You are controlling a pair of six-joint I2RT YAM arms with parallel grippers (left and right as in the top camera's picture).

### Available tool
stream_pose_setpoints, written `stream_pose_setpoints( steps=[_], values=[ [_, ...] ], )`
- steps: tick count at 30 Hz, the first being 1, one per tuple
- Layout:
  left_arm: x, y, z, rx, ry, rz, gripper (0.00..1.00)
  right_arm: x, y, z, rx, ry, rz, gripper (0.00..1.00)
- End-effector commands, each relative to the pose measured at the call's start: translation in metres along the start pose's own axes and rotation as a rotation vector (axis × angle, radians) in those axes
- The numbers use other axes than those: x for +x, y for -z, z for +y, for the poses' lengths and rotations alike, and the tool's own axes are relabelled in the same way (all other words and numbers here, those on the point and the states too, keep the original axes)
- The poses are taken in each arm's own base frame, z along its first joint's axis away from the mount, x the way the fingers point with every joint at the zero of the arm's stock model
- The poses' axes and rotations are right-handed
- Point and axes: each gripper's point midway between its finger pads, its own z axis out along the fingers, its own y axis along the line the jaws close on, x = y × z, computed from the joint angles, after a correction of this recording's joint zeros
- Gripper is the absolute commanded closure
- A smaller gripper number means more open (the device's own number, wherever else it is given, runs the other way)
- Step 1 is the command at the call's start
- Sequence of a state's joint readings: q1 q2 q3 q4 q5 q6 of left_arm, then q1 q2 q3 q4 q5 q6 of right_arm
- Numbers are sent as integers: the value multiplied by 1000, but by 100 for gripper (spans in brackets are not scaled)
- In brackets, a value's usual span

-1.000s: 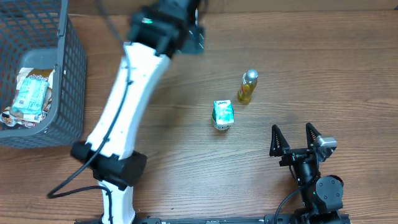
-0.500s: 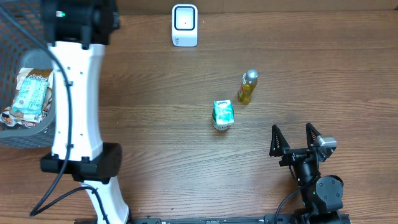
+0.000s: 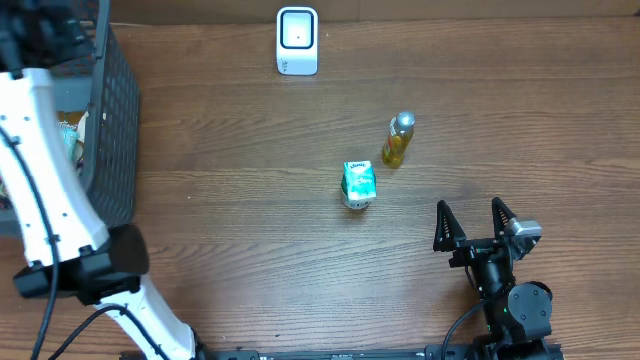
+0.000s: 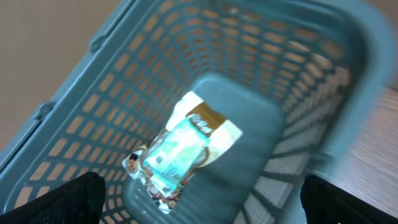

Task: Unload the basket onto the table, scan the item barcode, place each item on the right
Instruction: 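Swing the left gripper back over the grey basket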

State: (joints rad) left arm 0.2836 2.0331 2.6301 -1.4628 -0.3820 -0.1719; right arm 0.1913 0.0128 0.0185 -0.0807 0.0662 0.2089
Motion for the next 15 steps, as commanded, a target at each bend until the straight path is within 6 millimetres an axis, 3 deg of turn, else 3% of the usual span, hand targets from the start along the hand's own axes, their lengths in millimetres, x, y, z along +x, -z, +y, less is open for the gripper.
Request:
stream_pose_setpoints(
  steps=[1, 5, 8, 15],
  values=[
    [7, -22, 21, 61, 49, 60, 1, 3, 0, 1, -7, 4, 0, 0],
    [22, -60, 45, 61, 87, 129, 0, 3, 0, 1, -7, 4, 0, 0],
    [39, -100, 62, 42, 93, 175, 0, 3, 0, 1, -7, 4, 0, 0],
    [102, -193, 65, 145, -86, 248, 0, 3, 0, 1, -7, 4, 0, 0]
  ],
)
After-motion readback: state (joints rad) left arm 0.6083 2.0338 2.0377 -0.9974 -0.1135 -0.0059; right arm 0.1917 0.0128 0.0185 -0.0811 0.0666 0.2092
